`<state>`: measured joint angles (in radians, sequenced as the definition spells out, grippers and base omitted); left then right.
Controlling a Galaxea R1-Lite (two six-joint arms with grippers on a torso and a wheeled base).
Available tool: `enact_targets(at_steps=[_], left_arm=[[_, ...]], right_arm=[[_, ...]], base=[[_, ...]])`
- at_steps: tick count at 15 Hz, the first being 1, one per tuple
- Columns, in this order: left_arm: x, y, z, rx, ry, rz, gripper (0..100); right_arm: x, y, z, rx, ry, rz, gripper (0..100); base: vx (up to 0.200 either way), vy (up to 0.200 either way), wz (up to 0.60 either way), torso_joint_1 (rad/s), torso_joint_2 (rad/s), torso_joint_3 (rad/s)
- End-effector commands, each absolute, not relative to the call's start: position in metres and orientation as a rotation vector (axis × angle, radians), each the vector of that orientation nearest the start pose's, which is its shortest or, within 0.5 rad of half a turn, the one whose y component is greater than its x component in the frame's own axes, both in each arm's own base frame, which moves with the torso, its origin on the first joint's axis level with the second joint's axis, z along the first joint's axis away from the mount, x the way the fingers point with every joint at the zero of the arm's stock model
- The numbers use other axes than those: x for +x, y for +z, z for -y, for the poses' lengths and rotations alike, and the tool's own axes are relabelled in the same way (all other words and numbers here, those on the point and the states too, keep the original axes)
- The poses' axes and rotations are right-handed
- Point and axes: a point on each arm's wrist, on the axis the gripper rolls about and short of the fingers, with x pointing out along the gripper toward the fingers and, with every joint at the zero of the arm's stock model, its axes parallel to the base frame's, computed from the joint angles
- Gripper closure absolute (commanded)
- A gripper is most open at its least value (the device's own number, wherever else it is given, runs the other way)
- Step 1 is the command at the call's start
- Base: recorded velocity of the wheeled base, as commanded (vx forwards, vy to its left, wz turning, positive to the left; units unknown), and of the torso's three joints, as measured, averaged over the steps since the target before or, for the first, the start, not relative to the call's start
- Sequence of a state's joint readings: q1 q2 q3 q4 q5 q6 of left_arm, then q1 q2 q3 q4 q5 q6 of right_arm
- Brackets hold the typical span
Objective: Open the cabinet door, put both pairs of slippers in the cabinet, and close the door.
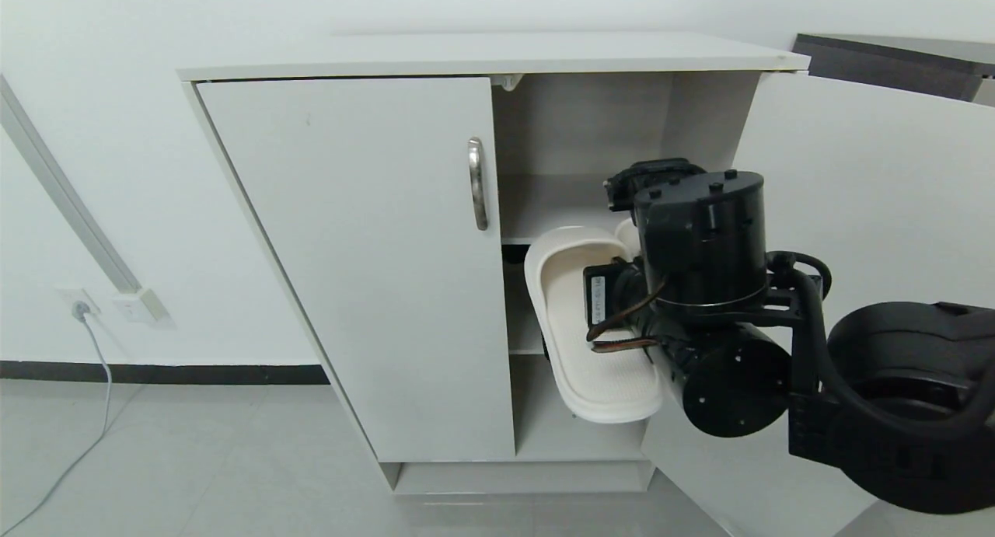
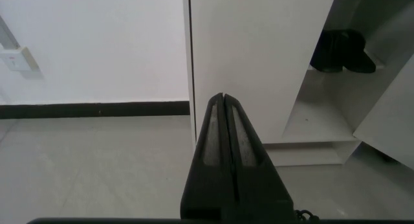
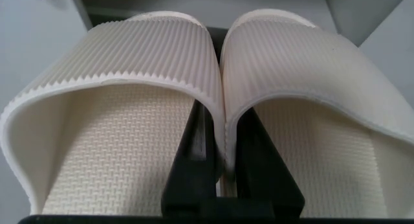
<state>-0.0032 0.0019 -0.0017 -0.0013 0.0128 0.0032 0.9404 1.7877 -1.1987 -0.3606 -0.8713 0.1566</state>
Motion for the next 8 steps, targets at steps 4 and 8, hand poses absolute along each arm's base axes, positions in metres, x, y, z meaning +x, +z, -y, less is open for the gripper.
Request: enact_targets(at_steps=[4, 8], left_arm=[[-0.0228, 0.0761, -0.0004, 0.003, 0.011, 0.002, 100], [-0.0228, 0.0761, -0.0004, 0.003, 0.011, 0.002, 100]], right_arm=[[0.2262, 0.2291, -0.2706, -0.035, 0.038, -0.158, 100], [0.2279, 0.2300, -0.2693, -0.034, 0.032, -0.156, 100]], base=[[0.000, 0.000, 0.00, 0.000, 0.00, 0.000], [0.000, 0.000, 0.00, 0.000, 0.00, 0.000]])
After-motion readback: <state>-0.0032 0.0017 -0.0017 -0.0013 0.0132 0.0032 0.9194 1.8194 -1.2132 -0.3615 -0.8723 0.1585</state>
